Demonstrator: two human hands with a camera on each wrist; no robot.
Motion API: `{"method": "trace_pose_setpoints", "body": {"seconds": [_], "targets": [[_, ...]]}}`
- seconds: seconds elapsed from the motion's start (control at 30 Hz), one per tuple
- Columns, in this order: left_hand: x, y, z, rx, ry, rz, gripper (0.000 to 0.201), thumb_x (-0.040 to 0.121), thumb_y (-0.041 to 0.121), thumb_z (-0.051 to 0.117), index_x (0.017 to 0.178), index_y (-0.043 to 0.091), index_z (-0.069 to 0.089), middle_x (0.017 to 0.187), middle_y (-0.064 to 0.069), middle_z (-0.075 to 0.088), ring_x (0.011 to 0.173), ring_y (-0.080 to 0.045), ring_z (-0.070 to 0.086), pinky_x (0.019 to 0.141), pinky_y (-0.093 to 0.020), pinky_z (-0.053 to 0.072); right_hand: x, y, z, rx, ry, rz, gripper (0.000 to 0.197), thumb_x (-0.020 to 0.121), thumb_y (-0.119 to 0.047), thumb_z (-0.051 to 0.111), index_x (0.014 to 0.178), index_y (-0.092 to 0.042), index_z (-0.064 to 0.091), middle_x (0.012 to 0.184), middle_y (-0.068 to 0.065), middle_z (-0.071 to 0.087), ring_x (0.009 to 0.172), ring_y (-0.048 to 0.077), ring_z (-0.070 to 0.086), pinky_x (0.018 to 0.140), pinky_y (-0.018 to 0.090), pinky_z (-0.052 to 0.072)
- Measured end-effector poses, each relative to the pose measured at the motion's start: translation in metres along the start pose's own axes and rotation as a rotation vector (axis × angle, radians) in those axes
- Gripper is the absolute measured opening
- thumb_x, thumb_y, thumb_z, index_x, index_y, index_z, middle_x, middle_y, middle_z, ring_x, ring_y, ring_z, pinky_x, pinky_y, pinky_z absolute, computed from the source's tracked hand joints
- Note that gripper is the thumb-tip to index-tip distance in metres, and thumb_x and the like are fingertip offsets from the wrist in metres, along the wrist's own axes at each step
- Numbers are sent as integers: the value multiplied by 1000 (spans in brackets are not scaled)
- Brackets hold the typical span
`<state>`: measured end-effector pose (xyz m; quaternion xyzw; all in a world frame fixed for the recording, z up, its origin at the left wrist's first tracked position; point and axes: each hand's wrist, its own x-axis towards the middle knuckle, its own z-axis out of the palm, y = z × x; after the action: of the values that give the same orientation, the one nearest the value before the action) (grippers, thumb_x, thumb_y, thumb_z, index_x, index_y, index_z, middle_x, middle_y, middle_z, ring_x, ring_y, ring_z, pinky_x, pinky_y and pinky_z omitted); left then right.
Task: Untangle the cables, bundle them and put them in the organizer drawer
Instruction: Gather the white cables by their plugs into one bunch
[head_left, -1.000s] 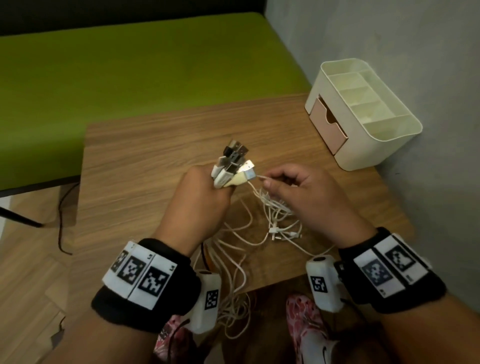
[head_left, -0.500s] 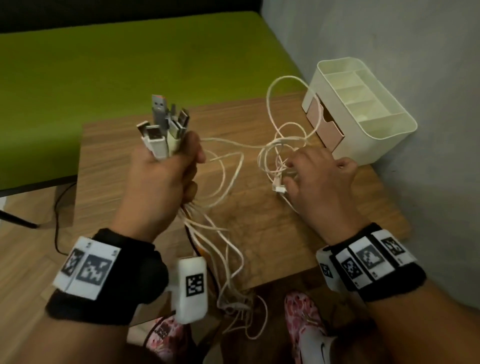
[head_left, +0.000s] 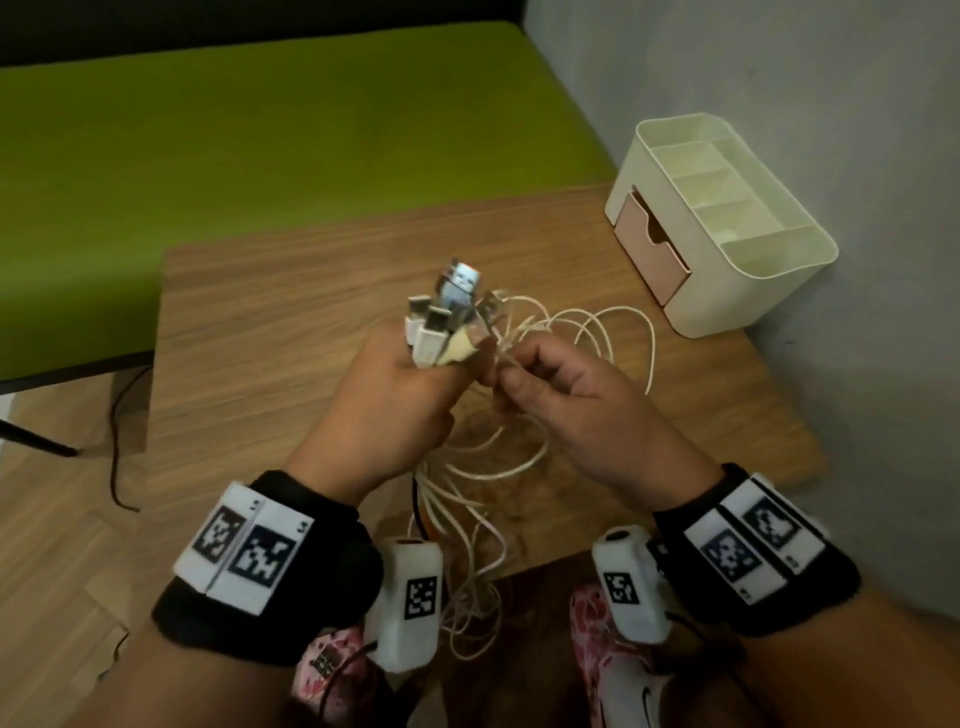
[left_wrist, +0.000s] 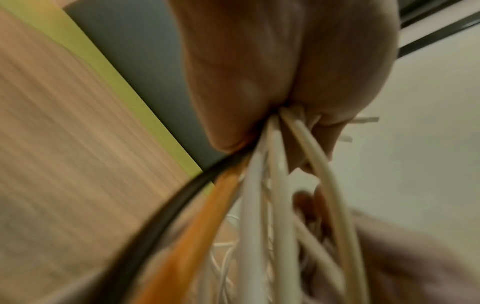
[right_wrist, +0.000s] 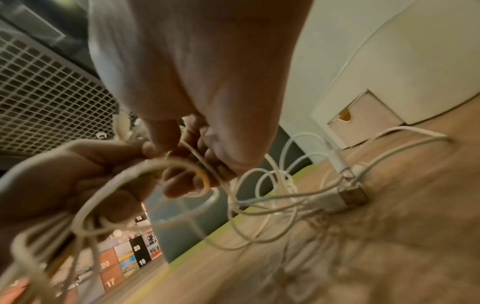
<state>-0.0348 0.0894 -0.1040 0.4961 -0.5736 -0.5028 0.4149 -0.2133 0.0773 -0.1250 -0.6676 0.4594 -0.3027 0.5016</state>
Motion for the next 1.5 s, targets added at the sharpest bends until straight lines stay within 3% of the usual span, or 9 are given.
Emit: {"method": "trace_pose_setpoints", "body": {"seconds": [0.17,0.33,0.43,0.6,0.77,0.93,1.2,1.37,1.5], "targets": [[1,-5,-33,-336,180,-197,23,91,20,61,70,11,56,51,4,25,41,-6,17,38,-15,15,4,11,-14,-247,-15,124,20,98,-38,53,87,-24,63,75,-9,60,66,1,53,65,24,43],[3,-19,-40,320,221,-423,18,91,16,64,75,10,66,55,0,59,39,-13,46,44,-26,27,6,7,-22,-263,146,74,15,96,-35,57,87,-28,68,81,-8,65,70,-1,56,59,10,41],[3,-19,-27,566,239,-374,27,86,17,69,62,9,58,47,-2,50,50,-31,54,47,-30,30,6,8,-23,-413,103,33,14,95,-30,62,82,-31,69,72,-13,62,74,-5,55,61,5,39],[-2,-6,-2,456,167,-128,31,87,16,69,58,17,57,50,14,58,44,2,48,46,-24,33,7,7,-20,-535,83,-94,15,94,-26,63,90,-16,74,77,-9,65,81,1,55,63,8,39],[-1,-11,8,391,66,-21,20,89,10,66,69,14,63,67,5,65,53,-2,51,51,-26,38,7,5,-14,-520,53,-203,22,94,-19,61,72,-21,60,62,-12,51,62,8,48,55,12,33],[0,-13,5,354,53,2,23,86,9,67,65,17,63,60,9,64,51,-5,54,48,-26,38,8,3,-10,-511,74,-293,26,93,-17,63,72,-25,52,60,-15,45,58,5,44,57,10,28],[1,9,-24,-536,240,-187,24,79,12,70,58,22,63,56,3,49,43,-8,29,40,-18,18,9,30,-20,-757,-11,93,26,102,-41,42,86,-26,55,75,-12,56,80,13,53,101,43,30],[-1,-1,-38,140,327,-226,22,90,12,65,69,5,65,56,1,55,48,-10,44,44,-22,33,8,9,-26,-560,53,98,11,100,-33,52,99,-25,60,80,-11,57,74,5,49,85,33,38],[4,-12,-36,364,299,-307,20,85,10,67,66,14,71,53,2,65,37,-2,46,51,-30,36,0,-9,-27,-289,113,-56,6,97,-26,59,96,-20,62,82,11,61,74,19,55,65,30,43]]}}
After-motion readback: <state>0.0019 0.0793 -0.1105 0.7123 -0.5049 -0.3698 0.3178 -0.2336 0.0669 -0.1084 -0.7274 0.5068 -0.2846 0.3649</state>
